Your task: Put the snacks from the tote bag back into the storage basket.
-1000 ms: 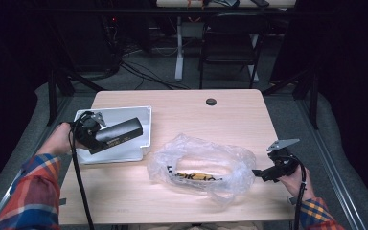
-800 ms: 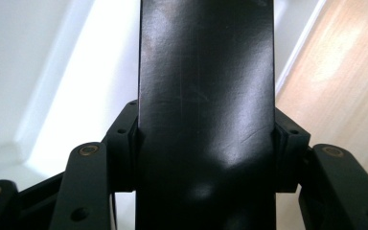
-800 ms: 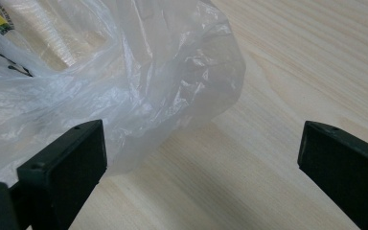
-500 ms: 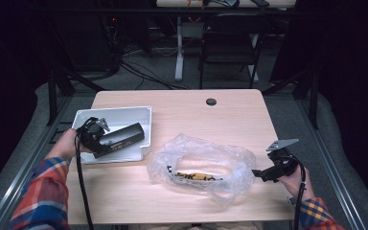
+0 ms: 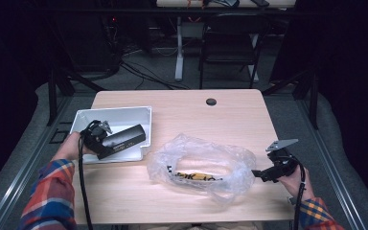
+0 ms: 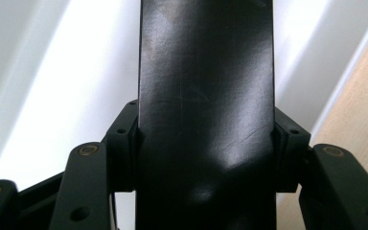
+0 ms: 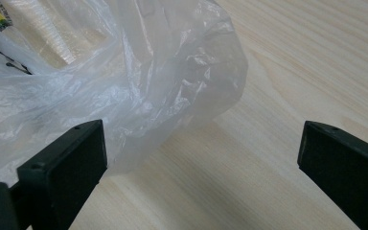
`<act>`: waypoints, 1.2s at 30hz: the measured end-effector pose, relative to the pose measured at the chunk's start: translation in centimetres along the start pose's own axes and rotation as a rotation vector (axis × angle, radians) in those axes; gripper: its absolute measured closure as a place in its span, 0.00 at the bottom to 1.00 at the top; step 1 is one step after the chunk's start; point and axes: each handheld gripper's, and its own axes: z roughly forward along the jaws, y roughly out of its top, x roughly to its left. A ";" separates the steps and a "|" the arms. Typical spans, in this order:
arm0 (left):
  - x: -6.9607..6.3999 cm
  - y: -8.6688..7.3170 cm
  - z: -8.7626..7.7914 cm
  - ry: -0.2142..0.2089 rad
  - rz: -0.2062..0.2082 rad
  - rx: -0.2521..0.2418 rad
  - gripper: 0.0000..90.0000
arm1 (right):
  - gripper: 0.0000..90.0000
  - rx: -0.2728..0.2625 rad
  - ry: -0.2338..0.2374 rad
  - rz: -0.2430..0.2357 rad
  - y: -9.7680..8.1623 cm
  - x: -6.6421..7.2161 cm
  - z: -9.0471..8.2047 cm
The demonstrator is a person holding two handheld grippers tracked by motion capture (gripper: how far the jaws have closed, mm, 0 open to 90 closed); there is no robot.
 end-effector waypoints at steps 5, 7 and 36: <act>0.2 -0.4 0.3 0.002 -0.044 -0.011 0.43 | 0.03 0.004 0.000 -0.004 0.0 0.0 0.0; 0.3 -0.6 0.0 0.012 -0.088 -0.066 0.35 | 0.02 0.002 -0.003 -0.002 0.0 0.0 0.0; -0.1 7.4 0.0 0.190 -0.462 -0.244 0.98 | 0.03 -0.002 -0.006 -0.003 0.0 0.0 0.0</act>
